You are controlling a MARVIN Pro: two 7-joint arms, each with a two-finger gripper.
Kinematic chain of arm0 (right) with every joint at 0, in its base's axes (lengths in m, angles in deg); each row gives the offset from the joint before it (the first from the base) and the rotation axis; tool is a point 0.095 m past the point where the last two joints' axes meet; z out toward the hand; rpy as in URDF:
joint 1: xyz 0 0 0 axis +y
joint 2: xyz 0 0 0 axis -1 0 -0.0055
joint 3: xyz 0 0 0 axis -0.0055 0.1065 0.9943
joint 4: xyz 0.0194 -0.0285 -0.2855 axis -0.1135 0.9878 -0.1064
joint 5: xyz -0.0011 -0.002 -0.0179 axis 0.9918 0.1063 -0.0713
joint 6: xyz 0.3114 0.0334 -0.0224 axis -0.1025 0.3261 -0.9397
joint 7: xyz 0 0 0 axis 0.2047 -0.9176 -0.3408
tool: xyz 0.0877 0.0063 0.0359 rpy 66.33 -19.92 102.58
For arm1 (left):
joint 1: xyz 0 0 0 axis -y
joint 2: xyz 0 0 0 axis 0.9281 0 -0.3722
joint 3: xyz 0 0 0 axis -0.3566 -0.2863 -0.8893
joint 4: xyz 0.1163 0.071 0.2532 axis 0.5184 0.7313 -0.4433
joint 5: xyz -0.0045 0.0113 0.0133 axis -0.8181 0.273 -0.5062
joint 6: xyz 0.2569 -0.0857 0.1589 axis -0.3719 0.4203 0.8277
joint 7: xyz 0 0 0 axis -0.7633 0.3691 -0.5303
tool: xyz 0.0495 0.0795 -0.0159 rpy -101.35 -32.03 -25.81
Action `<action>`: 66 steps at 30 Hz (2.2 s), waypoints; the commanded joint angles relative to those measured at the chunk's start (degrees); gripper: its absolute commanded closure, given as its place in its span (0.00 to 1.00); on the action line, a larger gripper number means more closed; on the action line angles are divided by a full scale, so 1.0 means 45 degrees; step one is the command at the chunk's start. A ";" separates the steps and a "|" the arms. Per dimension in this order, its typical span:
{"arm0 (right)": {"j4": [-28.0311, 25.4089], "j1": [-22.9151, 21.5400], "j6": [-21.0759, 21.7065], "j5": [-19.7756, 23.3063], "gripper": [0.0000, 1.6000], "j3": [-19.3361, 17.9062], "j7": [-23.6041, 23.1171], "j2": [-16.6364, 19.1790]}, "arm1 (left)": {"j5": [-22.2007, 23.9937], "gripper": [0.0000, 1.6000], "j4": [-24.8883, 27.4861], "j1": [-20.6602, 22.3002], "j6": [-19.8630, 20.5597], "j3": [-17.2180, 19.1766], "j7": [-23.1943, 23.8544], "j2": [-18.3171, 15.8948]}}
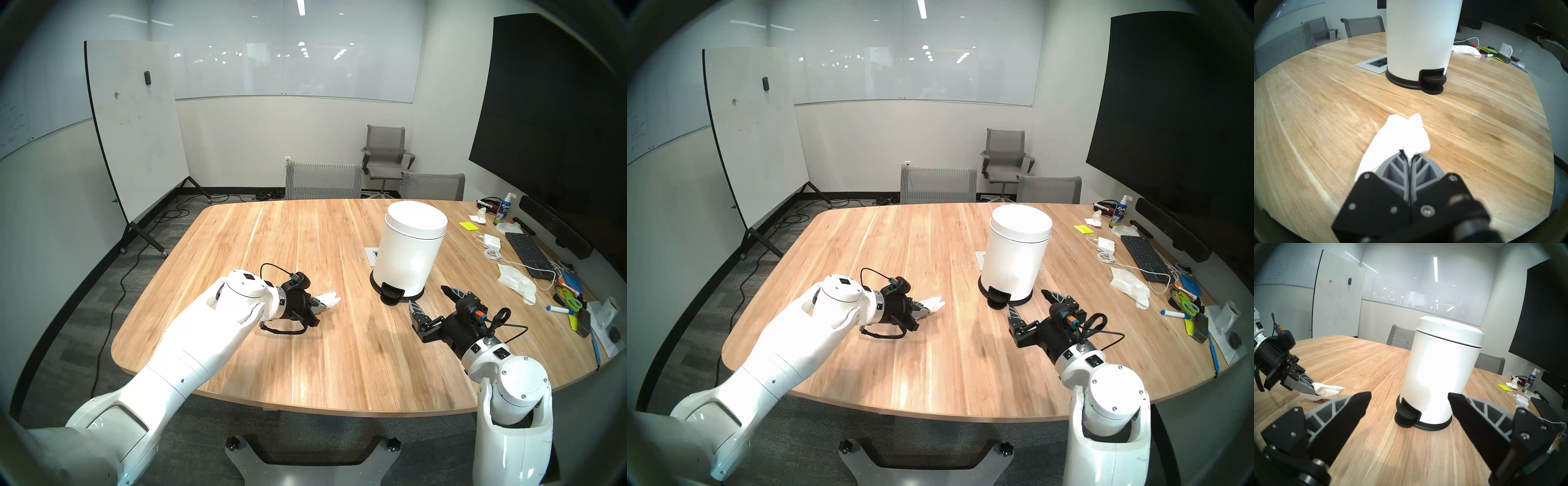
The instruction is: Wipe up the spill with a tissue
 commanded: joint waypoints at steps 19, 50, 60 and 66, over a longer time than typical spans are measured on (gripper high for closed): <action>-0.0270 -0.0034 -0.0015 0.0007 0.00 0.0031 -0.0005 -0.0001 | -0.0007 1.00 0.0197 0.0188 0.0034 0.0048 -0.0004 0.0007; -0.0271 -0.0034 -0.0014 0.0007 0.00 0.0031 -0.0005 -0.0001 | 0.0156 1.00 -0.0015 0.0286 0.0035 0.0276 0.0330 -0.0137; -0.0271 -0.0034 -0.0014 0.0007 0.00 0.0031 -0.0005 -0.0001 | 0.0040 1.00 -0.0197 0.0084 -0.0090 0.0069 0.0182 -0.0034; -0.0271 -0.0034 -0.0014 0.0007 0.00 0.0031 -0.0005 -0.0001 | 0.0055 1.00 0.0031 -0.0190 -0.0010 -0.0097 0.0060 -0.0135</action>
